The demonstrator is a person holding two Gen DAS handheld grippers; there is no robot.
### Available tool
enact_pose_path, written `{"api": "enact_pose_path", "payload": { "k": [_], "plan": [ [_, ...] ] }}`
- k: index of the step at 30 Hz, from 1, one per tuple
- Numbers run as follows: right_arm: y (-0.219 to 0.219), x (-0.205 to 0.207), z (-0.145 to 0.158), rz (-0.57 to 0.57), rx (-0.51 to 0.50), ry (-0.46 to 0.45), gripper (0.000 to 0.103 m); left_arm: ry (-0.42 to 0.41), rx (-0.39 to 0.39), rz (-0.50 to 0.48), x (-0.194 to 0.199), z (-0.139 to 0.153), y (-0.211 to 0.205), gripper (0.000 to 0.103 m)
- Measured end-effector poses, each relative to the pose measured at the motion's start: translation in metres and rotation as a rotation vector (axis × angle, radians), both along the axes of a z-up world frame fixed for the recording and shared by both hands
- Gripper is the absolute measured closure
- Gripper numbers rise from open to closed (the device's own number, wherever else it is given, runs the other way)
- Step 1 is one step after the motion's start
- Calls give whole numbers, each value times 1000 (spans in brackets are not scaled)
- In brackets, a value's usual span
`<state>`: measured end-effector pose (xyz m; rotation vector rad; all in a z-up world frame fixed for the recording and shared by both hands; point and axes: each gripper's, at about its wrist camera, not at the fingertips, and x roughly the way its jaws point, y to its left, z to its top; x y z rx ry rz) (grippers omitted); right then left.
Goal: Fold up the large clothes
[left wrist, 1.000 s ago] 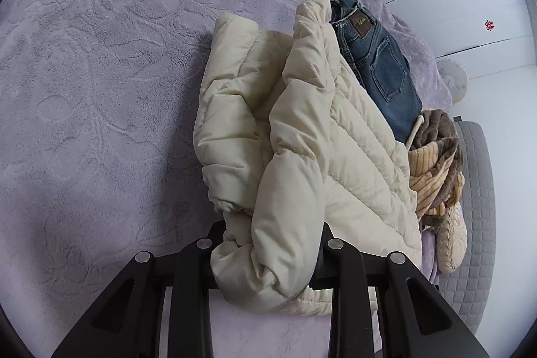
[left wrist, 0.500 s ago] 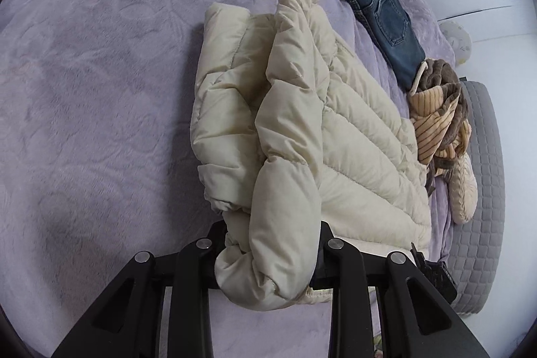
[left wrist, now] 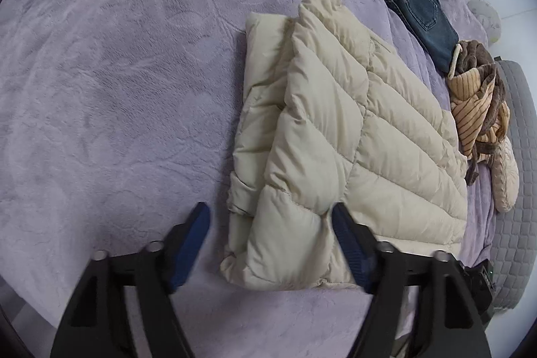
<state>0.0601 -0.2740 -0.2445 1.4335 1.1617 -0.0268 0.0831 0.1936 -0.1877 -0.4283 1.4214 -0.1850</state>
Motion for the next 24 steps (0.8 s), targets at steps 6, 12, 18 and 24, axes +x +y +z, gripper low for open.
{"api": "enact_pose_path", "payload": {
  "k": [6,12,18,24],
  "plan": [
    [11,5,34,225,-137,21,45,-52,24,-17,10,20,15,13],
    [44,39,61,382,-173,-50,45,-65,27,-50,33,19,6,13],
    [91,76,87,562,-266,-113,27,-18,-118,-66,63,0,0,13],
    [124,102,102,661,-439,-142,27,43,-316,-89,89,-29,6,13]
  ]
}}
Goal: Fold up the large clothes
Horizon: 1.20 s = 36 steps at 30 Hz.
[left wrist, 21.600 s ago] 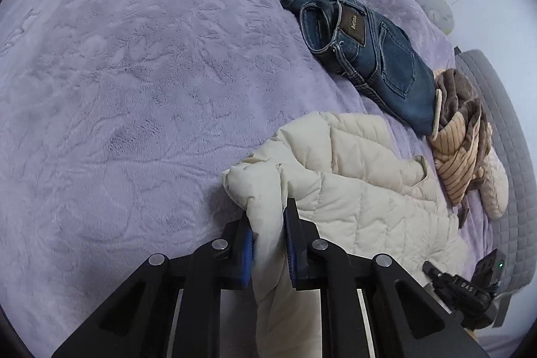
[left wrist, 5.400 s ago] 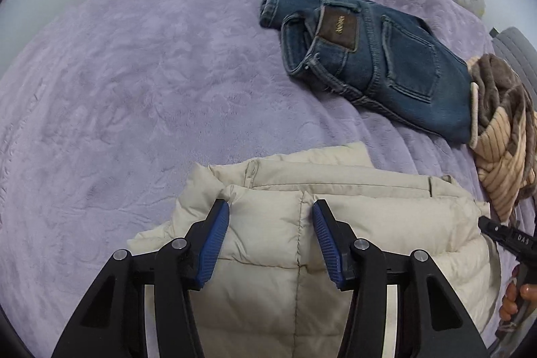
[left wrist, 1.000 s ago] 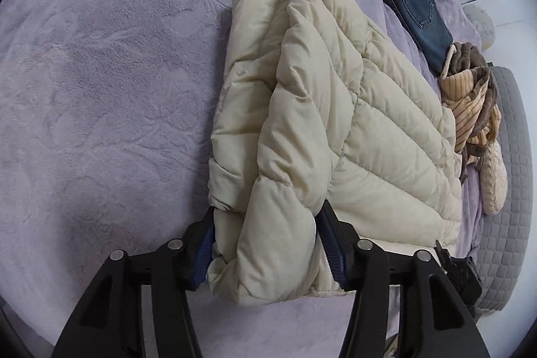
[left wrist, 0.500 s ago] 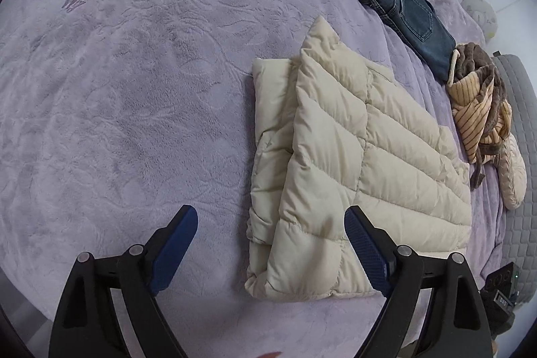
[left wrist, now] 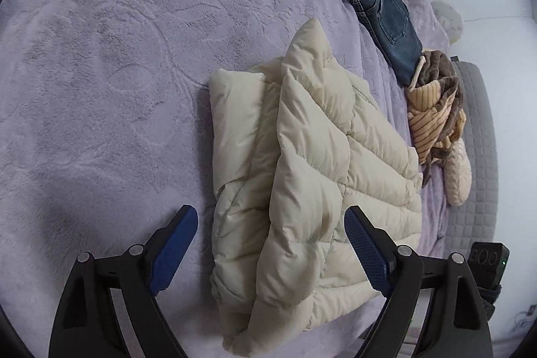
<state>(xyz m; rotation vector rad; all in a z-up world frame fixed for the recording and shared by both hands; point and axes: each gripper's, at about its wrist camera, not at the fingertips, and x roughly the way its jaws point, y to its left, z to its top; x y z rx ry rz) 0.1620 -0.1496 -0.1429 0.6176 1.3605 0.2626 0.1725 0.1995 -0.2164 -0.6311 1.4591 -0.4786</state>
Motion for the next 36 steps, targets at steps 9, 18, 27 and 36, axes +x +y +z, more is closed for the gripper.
{"api": "enact_pose_path", "payload": {
  "k": [9,18,27,36],
  "plan": [
    [2,42,7,17,-256,-123,89,38,-79,-140,17,-30,-22,13],
    [21,69,-29,132,-367,-128,89,9,-138,-239,24,-36,-51,5],
    [10,79,-71,76,-302,-63,90,-97,-166,-318,21,21,-91,73],
    [-14,78,-91,34,-132,-53,94,-202,-136,-398,-11,111,-193,73]
  ]
}}
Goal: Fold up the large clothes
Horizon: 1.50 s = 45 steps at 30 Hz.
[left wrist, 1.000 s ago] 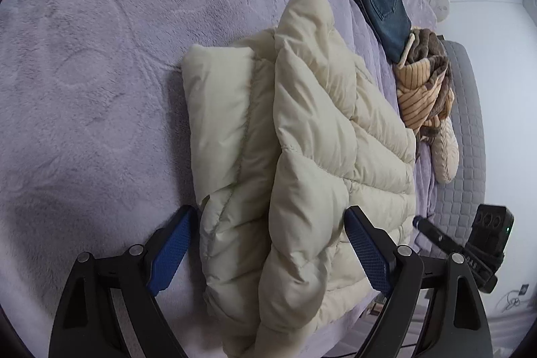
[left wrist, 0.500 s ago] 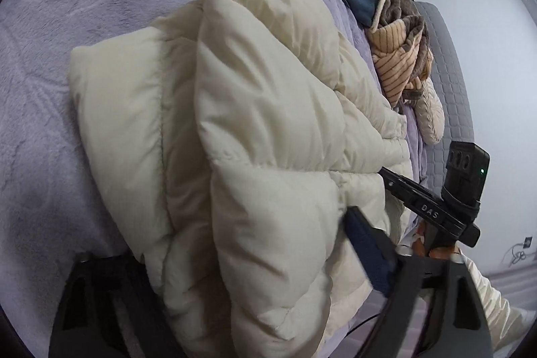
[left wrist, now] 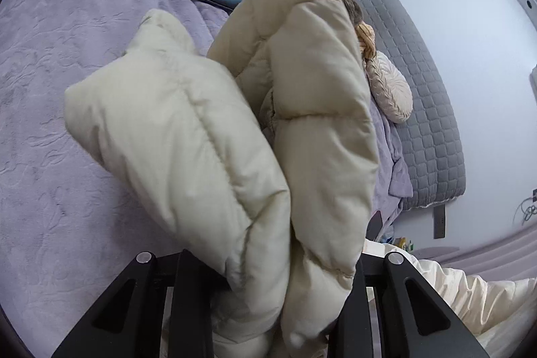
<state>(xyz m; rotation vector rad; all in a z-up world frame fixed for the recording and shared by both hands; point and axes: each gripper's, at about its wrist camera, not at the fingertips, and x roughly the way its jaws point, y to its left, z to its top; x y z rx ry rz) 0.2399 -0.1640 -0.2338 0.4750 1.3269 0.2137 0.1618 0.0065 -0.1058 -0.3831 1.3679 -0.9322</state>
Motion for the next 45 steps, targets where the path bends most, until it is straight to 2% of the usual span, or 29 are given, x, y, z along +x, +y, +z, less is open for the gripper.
{"api": "enact_pose_path", "payload": {
  "k": [4,9,11,12,14,16,17,18,20,22,24,26,27,31,32,34,35,37,40,45],
  "plan": [
    [-14,-3,-8,-17,81,11,97,-16,56,6,-12,13,-42,73],
    [-44,-5,-22,-91,269,74,98,-65,140,30,-21,24,-78,73],
    [-53,-6,-16,-92,295,96,97,-63,161,35,-21,25,-83,73],
    [-59,-7,-9,-92,300,95,93,-56,173,40,-20,24,-85,73],
    [-71,-15,13,-99,306,63,92,-41,198,50,-23,20,-86,73],
    [-94,-29,41,-109,289,3,64,-36,219,53,-24,15,-90,73],
    [-107,-39,55,-122,259,-27,26,-39,229,53,-26,14,-93,73],
    [-120,-51,68,-143,228,-61,16,-42,239,53,-27,14,-95,73],
    [-143,-77,85,-178,172,-107,16,-46,258,54,-29,12,-99,73],
    [-163,-98,90,-231,90,-104,22,-44,271,55,-32,9,-105,73],
    [-176,-116,81,-283,65,-67,42,-45,293,54,-33,8,-109,73],
    [-190,-127,60,-326,122,-4,77,-52,322,49,-36,10,-119,73],
    [-200,-129,48,-336,172,19,86,-56,339,44,-38,11,-125,73],
    [-204,-139,8,-343,259,41,88,-92,401,-5,-48,15,-159,73],
    [-206,-138,0,-350,282,46,88,-104,406,-26,-52,15,-169,66],
    [-209,-135,-13,-365,330,53,88,-96,344,-79,-62,15,-190,19],
    [-211,-133,-19,-369,353,56,88,-89,299,-102,-67,14,-200,13],
    [-214,-130,-26,-366,386,61,88,-96,241,-166,-76,10,-219,11],
    [-219,-127,-33,-354,409,67,88,-79,202,-263,-88,-4,-243,11],
    [-241,-131,-36,-367,479,79,87,-212,261,-334,-111,-5,-260,8]
  ]
}}
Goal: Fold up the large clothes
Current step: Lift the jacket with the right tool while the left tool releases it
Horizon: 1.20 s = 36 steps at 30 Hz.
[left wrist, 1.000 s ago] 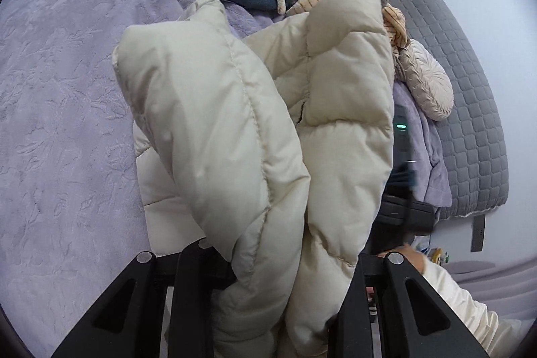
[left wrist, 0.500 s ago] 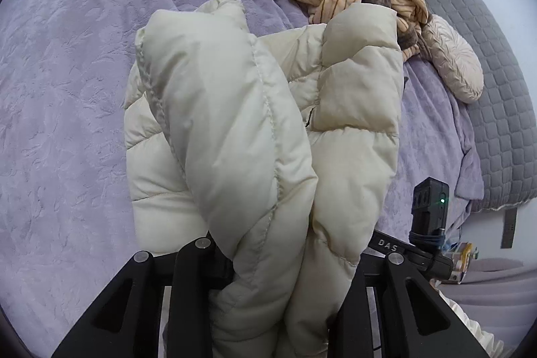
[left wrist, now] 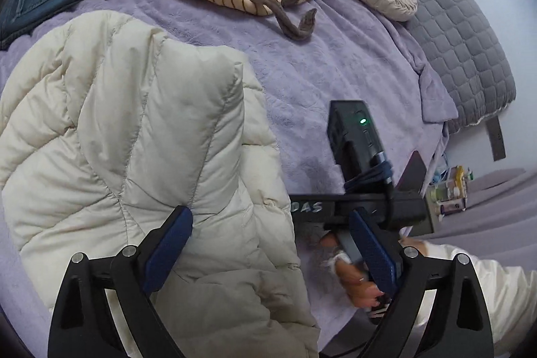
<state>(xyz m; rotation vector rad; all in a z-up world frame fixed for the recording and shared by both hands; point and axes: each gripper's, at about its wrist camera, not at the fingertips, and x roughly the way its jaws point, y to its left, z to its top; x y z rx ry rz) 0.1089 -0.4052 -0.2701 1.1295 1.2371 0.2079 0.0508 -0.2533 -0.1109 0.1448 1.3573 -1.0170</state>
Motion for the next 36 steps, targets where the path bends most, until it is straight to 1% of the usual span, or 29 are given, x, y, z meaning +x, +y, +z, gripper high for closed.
{"api": "enact_pose_path", "payload": {
  "k": [2,4,5,6,8,10,11,13,15,16,18,20,22,23,24,26,28,31,34,36],
  "plan": [
    [-22,-11,3,-29,18,-7,86,-54,31,-33,-8,-2,0,8],
    [-42,-17,15,-52,-5,-23,58,-132,64,-81,-20,-3,-4,8],
    [-52,-19,23,-61,-28,-29,33,-173,81,-111,-26,-3,-3,8],
    [-61,-20,31,-68,-38,-48,29,-212,97,-142,-33,-4,-5,8],
    [-74,-18,48,-58,-35,-93,29,-275,128,-199,-43,-7,-4,8],
    [-79,-11,66,-19,-31,-132,27,-325,155,-242,-52,-9,-6,8],
    [-75,-4,74,15,-33,-149,21,-344,166,-257,-56,-10,-6,8],
    [-67,15,89,91,-67,-168,20,-365,179,-270,-60,-12,-6,8],
    [-58,27,104,150,-126,-186,20,-367,182,-263,-60,-12,-5,8],
    [-51,29,114,168,-131,-206,24,-366,182,-258,-60,-12,-8,8],
    [-43,31,122,194,-123,-230,51,-370,182,-251,-60,-12,-8,8],
    [-31,33,123,219,-101,-219,54,-384,186,-258,-63,-11,-7,8],
    [-14,42,118,249,-93,-204,65,-400,191,-269,-67,-13,-12,8],
    [-8,44,114,265,-100,-182,81,-404,193,-273,-68,-13,-12,8],
    [-2,40,112,275,-117,-157,94,-402,191,-278,-68,-13,-11,8],
    [-3,44,100,278,-172,-122,96,-393,178,-281,-72,-11,-11,8],
    [-6,42,89,277,-212,-99,97,-385,158,-266,-73,-3,-4,8],
    [-15,37,66,260,-229,-48,97,-348,112,-223,-66,16,11,8],
    [-25,31,44,220,-199,-20,97,-285,71,-130,-45,32,33,8],
    [-31,28,34,204,-183,-17,97,-233,54,-27,-20,39,54,8]
  ]
}}
